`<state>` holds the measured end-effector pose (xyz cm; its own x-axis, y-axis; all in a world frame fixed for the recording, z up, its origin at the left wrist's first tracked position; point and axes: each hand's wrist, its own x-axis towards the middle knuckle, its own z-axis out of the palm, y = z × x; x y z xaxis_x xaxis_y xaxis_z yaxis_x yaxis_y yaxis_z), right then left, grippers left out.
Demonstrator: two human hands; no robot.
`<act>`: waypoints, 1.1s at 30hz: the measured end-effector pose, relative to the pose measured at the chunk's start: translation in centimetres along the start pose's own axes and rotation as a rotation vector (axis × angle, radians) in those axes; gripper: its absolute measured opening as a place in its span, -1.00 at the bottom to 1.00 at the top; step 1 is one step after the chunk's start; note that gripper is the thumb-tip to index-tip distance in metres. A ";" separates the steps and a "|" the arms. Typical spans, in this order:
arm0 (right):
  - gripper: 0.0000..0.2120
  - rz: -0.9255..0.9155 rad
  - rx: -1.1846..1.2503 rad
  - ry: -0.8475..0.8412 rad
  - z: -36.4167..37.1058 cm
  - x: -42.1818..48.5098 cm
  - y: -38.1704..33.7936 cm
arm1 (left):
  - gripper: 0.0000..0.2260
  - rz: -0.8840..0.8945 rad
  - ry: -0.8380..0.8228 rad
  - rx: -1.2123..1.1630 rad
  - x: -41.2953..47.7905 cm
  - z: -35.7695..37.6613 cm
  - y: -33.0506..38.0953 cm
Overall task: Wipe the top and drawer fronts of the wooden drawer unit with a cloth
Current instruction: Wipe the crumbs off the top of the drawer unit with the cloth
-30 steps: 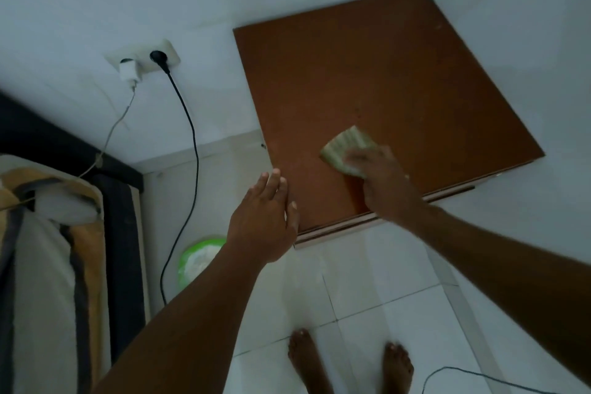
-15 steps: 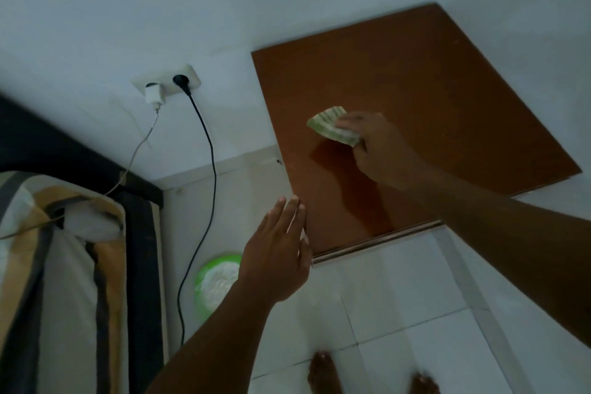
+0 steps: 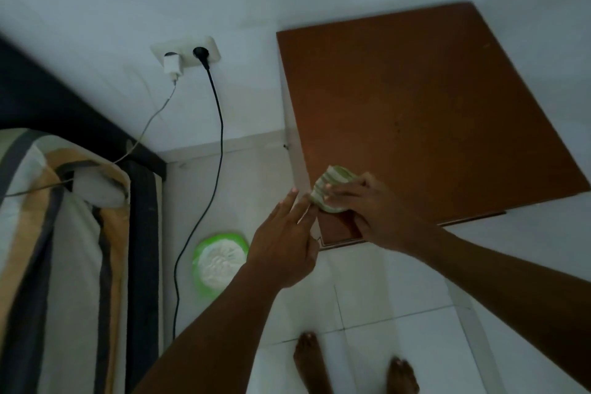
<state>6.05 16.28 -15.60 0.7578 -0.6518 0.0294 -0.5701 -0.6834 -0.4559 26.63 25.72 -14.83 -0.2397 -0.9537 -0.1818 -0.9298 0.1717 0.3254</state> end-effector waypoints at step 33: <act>-0.50 0.353 0.003 0.183 -0.3 -10.7 1.5 | -0.37 -0.108 0.036 0.188 0.4 1.3 3.0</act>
<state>-2.97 22.17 -16.33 0.4459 -0.8946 0.0285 -0.7844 -0.4059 -0.4691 23.40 26.14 -15.12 -0.1292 -0.9767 -0.1714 -0.9861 0.1083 0.1263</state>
